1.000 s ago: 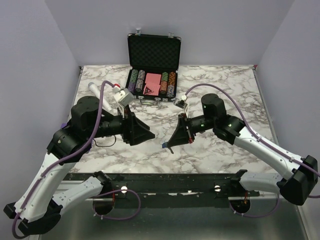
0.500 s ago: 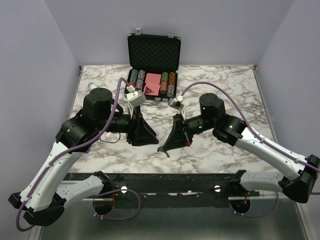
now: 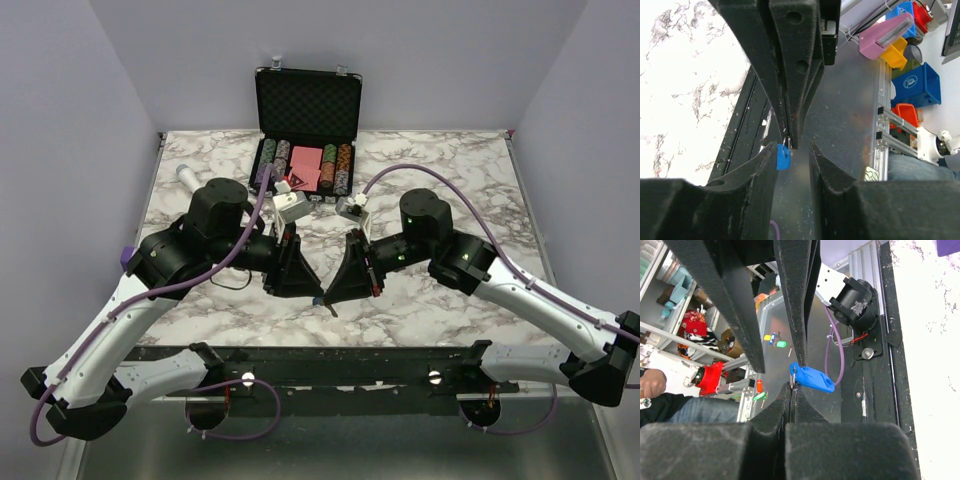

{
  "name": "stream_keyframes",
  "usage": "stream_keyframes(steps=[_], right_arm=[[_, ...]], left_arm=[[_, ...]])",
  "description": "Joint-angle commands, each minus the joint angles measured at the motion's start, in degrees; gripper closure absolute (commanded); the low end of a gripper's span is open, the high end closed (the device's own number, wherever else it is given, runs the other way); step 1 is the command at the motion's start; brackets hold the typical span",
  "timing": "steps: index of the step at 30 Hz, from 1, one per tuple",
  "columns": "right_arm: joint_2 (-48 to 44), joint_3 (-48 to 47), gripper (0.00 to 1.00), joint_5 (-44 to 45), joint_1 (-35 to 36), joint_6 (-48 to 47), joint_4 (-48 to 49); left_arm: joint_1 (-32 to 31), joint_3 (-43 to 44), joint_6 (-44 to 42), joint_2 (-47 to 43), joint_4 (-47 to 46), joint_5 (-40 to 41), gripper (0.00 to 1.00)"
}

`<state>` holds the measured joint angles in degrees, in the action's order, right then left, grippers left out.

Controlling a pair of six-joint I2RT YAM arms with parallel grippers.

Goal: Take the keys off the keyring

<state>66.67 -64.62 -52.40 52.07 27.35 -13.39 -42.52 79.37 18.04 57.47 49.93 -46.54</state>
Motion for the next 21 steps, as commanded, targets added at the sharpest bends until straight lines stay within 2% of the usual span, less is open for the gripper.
stream_keyframes(steps=[1, 7, 13, 21], right_arm=[[-1.72, -2.09, 0.99, 2.04, 0.75, -0.64, -1.38], [-2.34, -2.62, 0.99, 2.83, 1.27, 0.42, -0.24], [-3.66, -3.23, 0.99, 4.41, 1.89, 1.03, 0.64], [-3.57, -4.02, 0.99, 5.29, 2.59, 1.30, 0.73]], left_arm=[[-0.54, 1.40, 0.23, -0.78, 0.87, 2.86, 0.64], [-0.98, -1.23, 4.36, -2.89, -2.73, 4.00, 0.70], [-1.51, -6.15, 11.39, -7.28, -11.16, 5.32, 0.75], [-2.21, -8.88, 16.32, -9.13, -17.93, 6.20, 0.76]])
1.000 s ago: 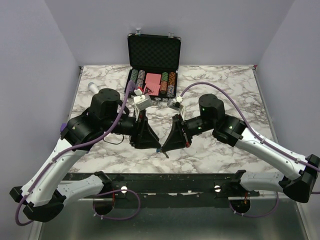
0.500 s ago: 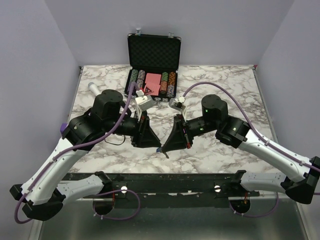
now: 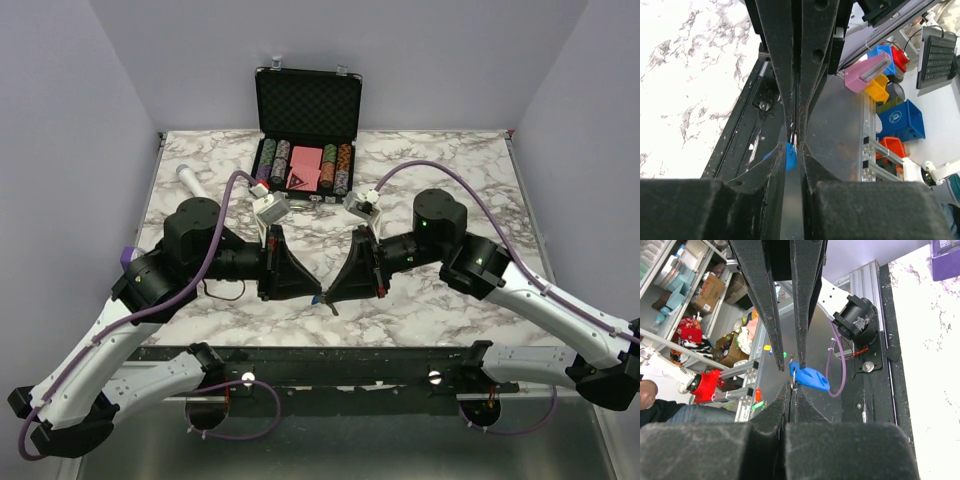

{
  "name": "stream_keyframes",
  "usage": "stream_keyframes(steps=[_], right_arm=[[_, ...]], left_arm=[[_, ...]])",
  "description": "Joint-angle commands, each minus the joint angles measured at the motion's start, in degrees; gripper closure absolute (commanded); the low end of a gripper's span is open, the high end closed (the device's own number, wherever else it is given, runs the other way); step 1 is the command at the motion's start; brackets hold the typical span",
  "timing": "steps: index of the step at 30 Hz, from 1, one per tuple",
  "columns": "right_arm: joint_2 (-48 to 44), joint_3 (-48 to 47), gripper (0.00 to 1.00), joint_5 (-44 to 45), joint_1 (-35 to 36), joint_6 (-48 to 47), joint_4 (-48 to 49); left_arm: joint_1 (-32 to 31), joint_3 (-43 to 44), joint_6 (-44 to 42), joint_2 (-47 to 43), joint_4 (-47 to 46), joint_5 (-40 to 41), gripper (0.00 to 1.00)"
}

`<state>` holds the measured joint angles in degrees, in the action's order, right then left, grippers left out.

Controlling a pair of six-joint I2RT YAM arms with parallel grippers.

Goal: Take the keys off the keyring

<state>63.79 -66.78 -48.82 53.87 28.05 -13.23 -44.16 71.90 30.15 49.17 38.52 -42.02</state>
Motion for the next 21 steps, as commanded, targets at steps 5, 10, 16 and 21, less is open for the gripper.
stream_keyframes(steps=[5, 10, 16, 21], right_arm=[[-0.68, -2.21, 0.99, 2.67, 1.15, 0.51, 0.75], [-1.30, -2.39, 0.99, 3.38, 1.33, 0.86, 1.54], [-1.91, -2.56, 0.99, 4.43, 1.33, 0.77, 1.98], [-2.27, -2.83, 0.99, 4.87, 1.33, 0.86, 2.77]], left_arm=[[-1.45, -1.50, 5.18, -1.09, -7.76, 2.56, 0.76], [-1.89, -1.41, 5.18, -0.83, -6.88, 3.26, 0.77], [-3.30, -1.76, 5.79, -1.35, -6.53, 4.58, 0.78], [-4.09, -1.41, 6.23, -1.18, -6.27, 5.90, 0.86]])
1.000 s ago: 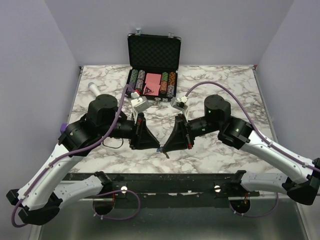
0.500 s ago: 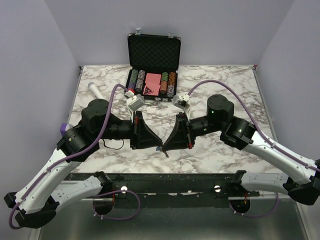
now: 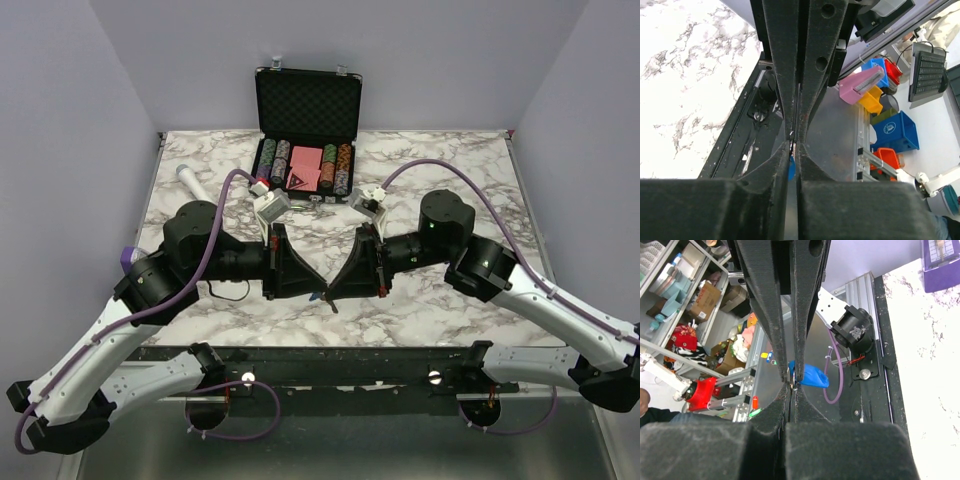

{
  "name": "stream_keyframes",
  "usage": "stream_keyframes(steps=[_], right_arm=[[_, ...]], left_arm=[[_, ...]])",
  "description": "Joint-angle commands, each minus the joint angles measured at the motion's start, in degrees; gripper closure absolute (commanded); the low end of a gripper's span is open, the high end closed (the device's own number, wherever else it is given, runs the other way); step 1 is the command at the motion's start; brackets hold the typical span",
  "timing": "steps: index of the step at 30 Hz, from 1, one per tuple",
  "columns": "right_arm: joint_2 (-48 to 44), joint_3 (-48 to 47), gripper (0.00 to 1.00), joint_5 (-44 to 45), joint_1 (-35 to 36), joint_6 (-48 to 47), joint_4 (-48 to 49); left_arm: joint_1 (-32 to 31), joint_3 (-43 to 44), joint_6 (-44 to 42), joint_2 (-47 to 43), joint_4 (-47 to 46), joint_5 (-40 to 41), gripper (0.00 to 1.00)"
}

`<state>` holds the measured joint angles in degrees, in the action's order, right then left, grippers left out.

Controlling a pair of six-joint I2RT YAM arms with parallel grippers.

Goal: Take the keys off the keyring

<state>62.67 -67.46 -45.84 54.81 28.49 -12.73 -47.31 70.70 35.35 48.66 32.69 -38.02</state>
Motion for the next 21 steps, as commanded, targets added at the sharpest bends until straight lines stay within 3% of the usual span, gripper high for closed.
stream_keyframes(steps=[1, 3, 14, 21], right_arm=[[-1.24, -2.15, 0.99, 1.90, 0.48, 0.51, 2.27], [-1.33, -2.15, 0.99, 1.81, 0.48, 0.51, 2.27], [1.75, -5.04, 0.99, 0.50, 0.48, -3.61, -2.56], [5.52, -9.00, 0.99, -2.49, 0.56, -7.13, -6.77]], left_arm=[[-1.20, -0.12, 1.12, -0.59, -0.43, 2.16, 0.90], [-1.47, 0.49, 1.12, -0.15, 0.00, 2.60, 1.00], [-2.17, 8.75, -7.31, 4.50, 13.18, 1.73, 1.00], [-2.26, 8.85, -10.65, 5.48, 17.85, -1.53, 1.00]])
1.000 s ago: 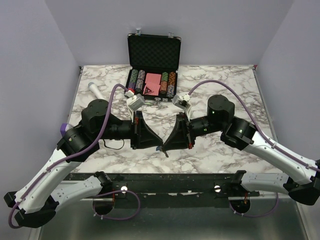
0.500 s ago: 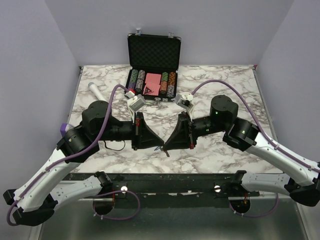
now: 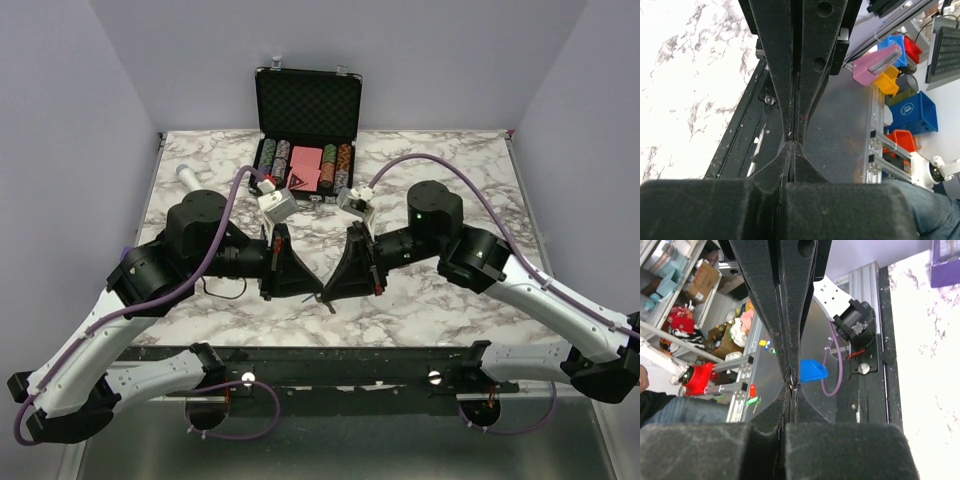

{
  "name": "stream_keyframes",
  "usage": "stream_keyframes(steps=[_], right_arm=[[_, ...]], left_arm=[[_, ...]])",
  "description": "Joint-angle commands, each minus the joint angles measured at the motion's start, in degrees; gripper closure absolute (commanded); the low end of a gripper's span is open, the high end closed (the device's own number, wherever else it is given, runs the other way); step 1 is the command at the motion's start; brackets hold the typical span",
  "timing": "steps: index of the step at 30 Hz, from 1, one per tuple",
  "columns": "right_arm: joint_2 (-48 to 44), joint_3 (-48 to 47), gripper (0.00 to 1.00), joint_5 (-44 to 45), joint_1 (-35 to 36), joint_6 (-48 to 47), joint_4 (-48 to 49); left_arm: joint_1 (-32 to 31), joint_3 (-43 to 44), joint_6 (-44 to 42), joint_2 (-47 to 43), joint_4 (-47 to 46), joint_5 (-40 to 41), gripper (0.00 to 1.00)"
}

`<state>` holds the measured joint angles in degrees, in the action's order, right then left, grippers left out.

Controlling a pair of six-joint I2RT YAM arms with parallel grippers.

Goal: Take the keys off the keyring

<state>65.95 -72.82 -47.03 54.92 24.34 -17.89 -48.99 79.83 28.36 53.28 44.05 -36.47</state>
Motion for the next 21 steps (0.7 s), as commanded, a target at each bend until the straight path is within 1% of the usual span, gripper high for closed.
stream_keyframes(steps=[1, 11, 21], right_arm=[[2.86, -4.26, 0.99, -1.92, 0.37, -3.59, -2.32], [6.82, -7.78, 0.99, -5.18, 0.37, -8.77, -9.70], [11.04, -14.19, 0.99, -5.62, 0.37, -15.63, -19.28]], left_arm=[[-0.58, -0.73, -3.75, 0.86, 6.75, -3.17, 1.00], [-0.67, -2.49, -7.26, 2.27, 10.00, -6.50, 1.00], [-0.67, -2.23, -14.64, 7.10, 12.63, -14.50, 1.00]])
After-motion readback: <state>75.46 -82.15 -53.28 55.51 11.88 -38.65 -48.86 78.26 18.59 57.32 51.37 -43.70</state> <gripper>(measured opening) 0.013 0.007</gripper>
